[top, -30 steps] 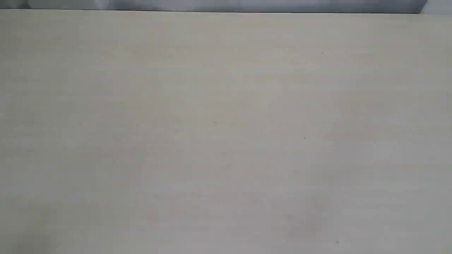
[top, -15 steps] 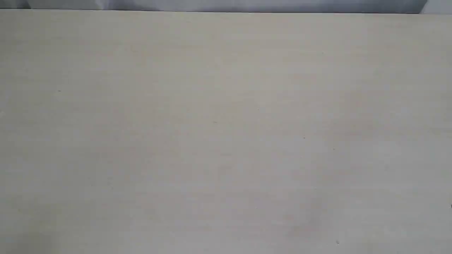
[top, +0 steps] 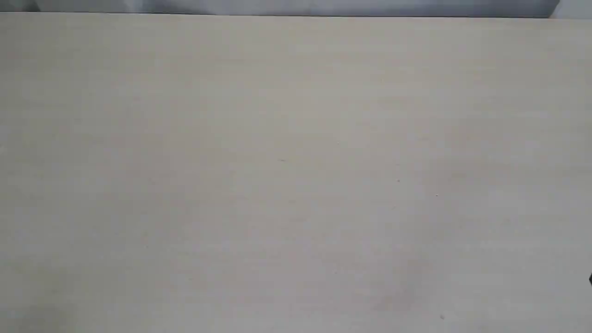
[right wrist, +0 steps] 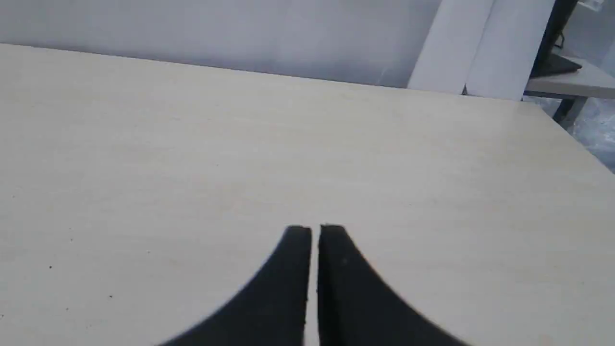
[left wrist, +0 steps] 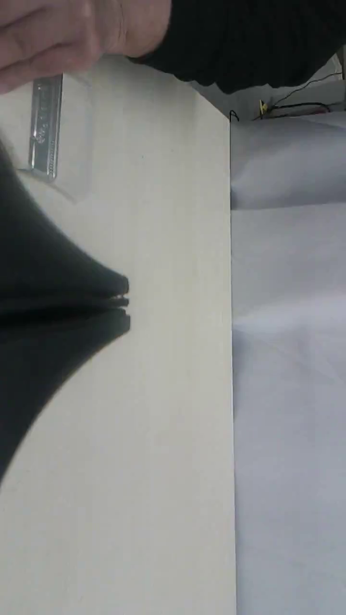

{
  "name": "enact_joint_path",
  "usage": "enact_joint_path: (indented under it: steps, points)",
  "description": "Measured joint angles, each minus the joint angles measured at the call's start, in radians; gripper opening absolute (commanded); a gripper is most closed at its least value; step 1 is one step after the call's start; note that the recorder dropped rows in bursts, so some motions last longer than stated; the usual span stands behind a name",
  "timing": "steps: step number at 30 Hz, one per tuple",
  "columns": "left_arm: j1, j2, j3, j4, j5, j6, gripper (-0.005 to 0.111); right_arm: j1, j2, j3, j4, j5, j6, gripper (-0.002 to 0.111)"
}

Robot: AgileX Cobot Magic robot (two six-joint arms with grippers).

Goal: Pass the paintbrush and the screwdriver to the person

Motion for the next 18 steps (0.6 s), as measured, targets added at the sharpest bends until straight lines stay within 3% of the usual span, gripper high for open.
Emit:
enact_joint_path:
  steps: [18]
  points:
    - [0.000,0.000,0.000,0.000,0.000,0.000,0.000,0.000,-0.034,0.000,0.004,0.069,0.012,0.004]
